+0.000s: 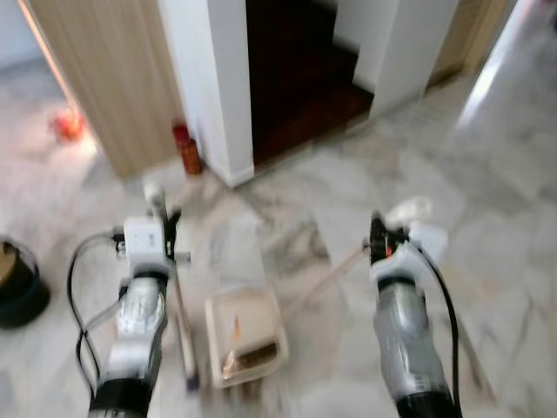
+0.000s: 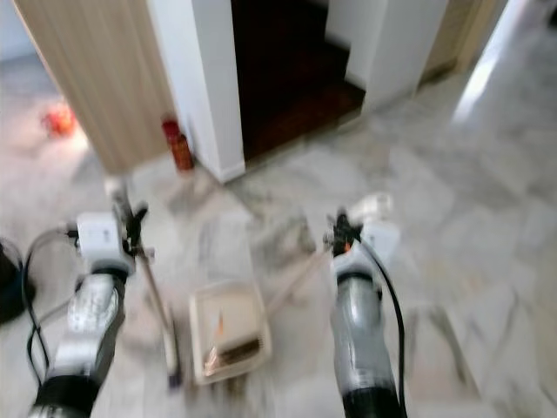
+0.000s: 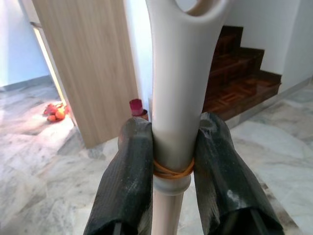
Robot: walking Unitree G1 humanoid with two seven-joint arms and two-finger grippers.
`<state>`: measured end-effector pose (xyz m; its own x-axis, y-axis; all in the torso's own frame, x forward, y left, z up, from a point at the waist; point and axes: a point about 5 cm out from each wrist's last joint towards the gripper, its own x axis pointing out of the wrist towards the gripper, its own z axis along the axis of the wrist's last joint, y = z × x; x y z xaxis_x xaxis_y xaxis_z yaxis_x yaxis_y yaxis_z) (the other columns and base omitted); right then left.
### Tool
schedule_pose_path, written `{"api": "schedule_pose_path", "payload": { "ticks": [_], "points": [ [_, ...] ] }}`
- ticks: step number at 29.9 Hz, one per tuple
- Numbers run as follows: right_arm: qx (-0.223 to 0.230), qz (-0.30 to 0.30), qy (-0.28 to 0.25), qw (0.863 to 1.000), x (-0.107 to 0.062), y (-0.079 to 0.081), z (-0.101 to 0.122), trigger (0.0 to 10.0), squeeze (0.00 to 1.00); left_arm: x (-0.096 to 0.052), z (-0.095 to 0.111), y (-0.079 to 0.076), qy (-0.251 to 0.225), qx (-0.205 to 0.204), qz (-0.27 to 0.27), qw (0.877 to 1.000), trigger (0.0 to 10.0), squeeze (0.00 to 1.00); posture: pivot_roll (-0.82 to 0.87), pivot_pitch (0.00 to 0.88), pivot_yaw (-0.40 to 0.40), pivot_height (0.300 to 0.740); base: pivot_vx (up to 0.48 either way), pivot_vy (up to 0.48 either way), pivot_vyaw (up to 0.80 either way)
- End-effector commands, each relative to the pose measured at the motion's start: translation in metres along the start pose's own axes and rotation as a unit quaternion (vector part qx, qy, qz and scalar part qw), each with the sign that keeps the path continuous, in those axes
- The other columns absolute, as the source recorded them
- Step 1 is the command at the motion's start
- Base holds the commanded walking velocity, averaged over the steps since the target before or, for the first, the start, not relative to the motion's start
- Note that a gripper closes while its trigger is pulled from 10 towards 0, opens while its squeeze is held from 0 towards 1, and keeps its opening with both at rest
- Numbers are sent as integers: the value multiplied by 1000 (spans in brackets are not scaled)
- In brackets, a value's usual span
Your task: Sweep floor
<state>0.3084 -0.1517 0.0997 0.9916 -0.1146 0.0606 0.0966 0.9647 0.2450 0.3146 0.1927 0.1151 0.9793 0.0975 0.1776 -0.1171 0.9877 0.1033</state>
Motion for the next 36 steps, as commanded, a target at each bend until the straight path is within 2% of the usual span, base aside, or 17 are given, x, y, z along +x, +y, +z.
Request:
{"api": "schedule_pose_path", "payload": {
  "ticks": [1, 28, 36],
  "points": [
    [1, 10, -31, 999, 5, 7, 14, 10000, 0, 3, 7, 6, -16, -1, 9, 1000, 10000, 0, -35, 51, -7, 740, 0, 424, 0],
    [0, 17, -30, 999, 5, 10, 13, 10000, 0, 3, 9, 6, -19, -1, 7, 1000, 10000, 0, -28, 38, -7, 740, 0, 423, 0],
    [-2, 18, -30, 999, 5, 11, 13, 10000, 0, 3, 10, 6, -23, 0, 9, 1000, 10000, 0, -24, 38, -9, 740, 0, 64, 53]
  ]
}}
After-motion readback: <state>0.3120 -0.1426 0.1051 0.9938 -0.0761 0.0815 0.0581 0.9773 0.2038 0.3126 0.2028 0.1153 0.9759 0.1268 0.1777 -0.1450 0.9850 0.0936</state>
